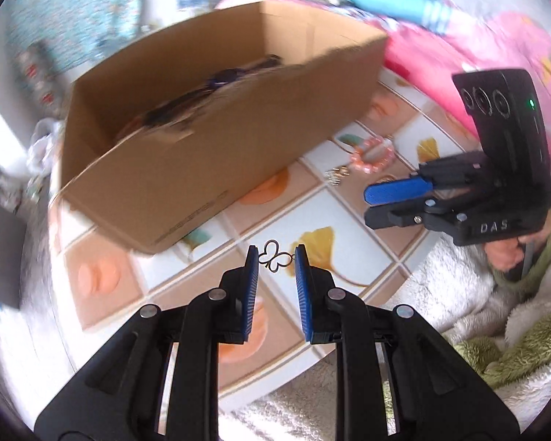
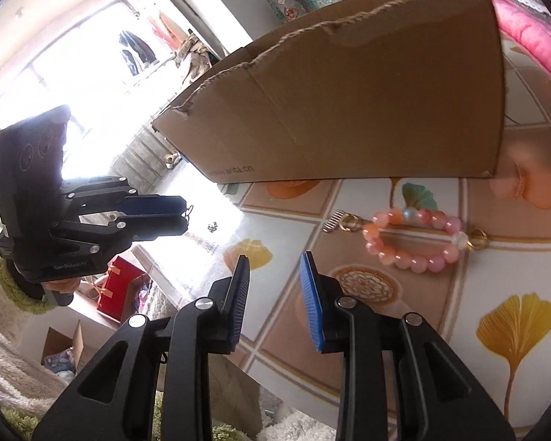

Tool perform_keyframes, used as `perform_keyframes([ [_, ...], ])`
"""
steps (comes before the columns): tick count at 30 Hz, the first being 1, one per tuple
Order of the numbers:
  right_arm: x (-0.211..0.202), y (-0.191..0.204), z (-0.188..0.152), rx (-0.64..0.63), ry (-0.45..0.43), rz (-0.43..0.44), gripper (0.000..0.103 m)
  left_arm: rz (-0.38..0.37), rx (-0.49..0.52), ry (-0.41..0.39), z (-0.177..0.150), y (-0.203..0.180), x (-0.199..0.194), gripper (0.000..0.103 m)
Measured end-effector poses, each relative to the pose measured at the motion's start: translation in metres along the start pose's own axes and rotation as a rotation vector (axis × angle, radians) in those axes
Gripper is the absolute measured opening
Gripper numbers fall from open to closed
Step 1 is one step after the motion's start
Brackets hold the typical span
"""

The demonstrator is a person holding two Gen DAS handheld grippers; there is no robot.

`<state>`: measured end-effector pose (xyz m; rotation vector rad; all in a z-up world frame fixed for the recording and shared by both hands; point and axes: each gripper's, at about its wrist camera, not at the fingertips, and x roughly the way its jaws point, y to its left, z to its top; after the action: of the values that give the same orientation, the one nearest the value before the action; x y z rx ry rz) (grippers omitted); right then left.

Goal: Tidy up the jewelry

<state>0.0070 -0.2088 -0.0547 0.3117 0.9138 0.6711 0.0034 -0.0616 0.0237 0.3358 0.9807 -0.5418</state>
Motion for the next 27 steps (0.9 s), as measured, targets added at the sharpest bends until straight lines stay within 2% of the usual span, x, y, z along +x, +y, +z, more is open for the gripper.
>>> perform_keyframes([
  [5, 0.031, 0.039, 0.017, -0.109, 0.043, 0.020, 0.029, 0.055, -0.144, -0.057, -0.028, 0.029, -0.022, 0.019],
  [10, 0.071, 0.072, 0.032, -0.248, 0.081, -0.034, 0.029, 0.073, -0.225, -0.114, -0.050, 0.051, -0.032, 0.019],
  [14, 0.093, 0.084, 0.039, -0.324, 0.105, -0.114, 0.028, 0.075, -0.238, -0.149, -0.062, 0.060, -0.035, 0.019],
  [17, 0.104, 0.090, 0.042, -0.374, 0.129, -0.151, 0.020, 0.070, -0.241, -0.162, -0.068, 0.063, -0.032, 0.019],
  [21, 0.108, 0.104, 0.038, -0.461, 0.140, -0.235, 0.017, 0.056, -0.258, -0.175, -0.075, 0.068, -0.029, 0.019],
  [22, 0.107, 0.108, 0.037, -0.467, 0.150, -0.237, 0.012, 0.053, -0.262, -0.179, -0.076, 0.069, -0.028, 0.019],
  [27, 0.107, 0.113, 0.039, -0.471, 0.192, -0.242, 0.004, 0.042, -0.265, -0.192, -0.082, 0.067, -0.028, 0.019],
])
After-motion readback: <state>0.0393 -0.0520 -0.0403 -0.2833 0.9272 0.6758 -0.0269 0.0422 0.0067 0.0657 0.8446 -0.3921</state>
